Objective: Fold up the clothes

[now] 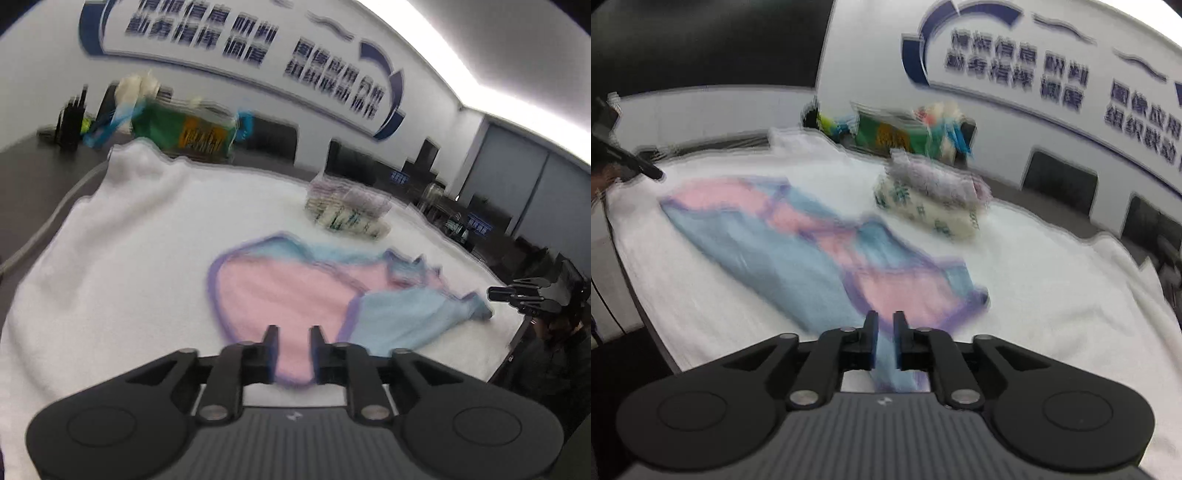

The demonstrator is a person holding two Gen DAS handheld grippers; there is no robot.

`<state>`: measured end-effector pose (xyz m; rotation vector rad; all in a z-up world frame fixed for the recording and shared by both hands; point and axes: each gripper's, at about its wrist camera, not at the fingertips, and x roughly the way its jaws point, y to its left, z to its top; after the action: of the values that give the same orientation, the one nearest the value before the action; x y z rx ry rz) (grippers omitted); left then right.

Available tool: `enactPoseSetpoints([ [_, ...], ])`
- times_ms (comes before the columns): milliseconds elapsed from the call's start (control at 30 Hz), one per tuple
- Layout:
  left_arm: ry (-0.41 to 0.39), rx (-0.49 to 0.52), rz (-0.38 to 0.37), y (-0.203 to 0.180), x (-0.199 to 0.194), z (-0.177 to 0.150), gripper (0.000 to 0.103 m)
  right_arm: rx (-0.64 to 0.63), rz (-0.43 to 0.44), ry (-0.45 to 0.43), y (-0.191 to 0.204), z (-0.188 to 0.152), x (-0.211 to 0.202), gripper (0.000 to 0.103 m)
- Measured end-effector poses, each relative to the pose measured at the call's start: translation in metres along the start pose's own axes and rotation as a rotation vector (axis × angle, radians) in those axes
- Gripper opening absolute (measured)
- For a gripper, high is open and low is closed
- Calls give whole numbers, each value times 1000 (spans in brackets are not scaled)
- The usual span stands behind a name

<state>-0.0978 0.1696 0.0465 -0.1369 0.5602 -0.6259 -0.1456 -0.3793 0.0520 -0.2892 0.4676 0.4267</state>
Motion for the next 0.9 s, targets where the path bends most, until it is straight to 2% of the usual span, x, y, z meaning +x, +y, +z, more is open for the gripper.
enactPoseSetpoints([
  [33,-10,38,16,-12,5,2,39,13,4,-33,4,7,1,23],
  [100,22,87,43,-31,24,2,41,48,5,-80,12,20,11,34],
  [200,110,152,72,-49,54,-5,39,25,33,-29,36,29,44,33],
  [267,149,142,118,-49,61,-14,36,-5,78,9,51,28,61,33],
  [300,150,141,137,-47,60,-19,31,-18,107,25,56,27,68,33],
  [333,141,145,150,-46,57,-23,30,-15,113,45,56,23,72,33],
  [467,124,127,152,-42,44,-20,30,12,122,109,55,13,84,34],
  [500,114,128,141,-43,41,-12,31,13,126,99,55,15,83,34],
  [567,73,142,142,-45,37,12,38,-7,118,51,52,26,74,39],
  [600,60,159,157,-46,38,29,52,-22,106,32,48,35,73,46],
  [633,66,181,173,-47,46,46,61,-37,93,15,45,44,72,48],
  [667,79,204,185,-49,55,62,64,-51,87,14,38,56,78,48],
  [733,122,241,193,-49,88,96,65,-69,85,32,25,75,94,48],
  [800,196,239,164,-44,131,121,65,-62,81,71,9,91,119,48],
  [900,280,198,190,-30,199,137,65,25,98,160,-13,106,168,48],
])
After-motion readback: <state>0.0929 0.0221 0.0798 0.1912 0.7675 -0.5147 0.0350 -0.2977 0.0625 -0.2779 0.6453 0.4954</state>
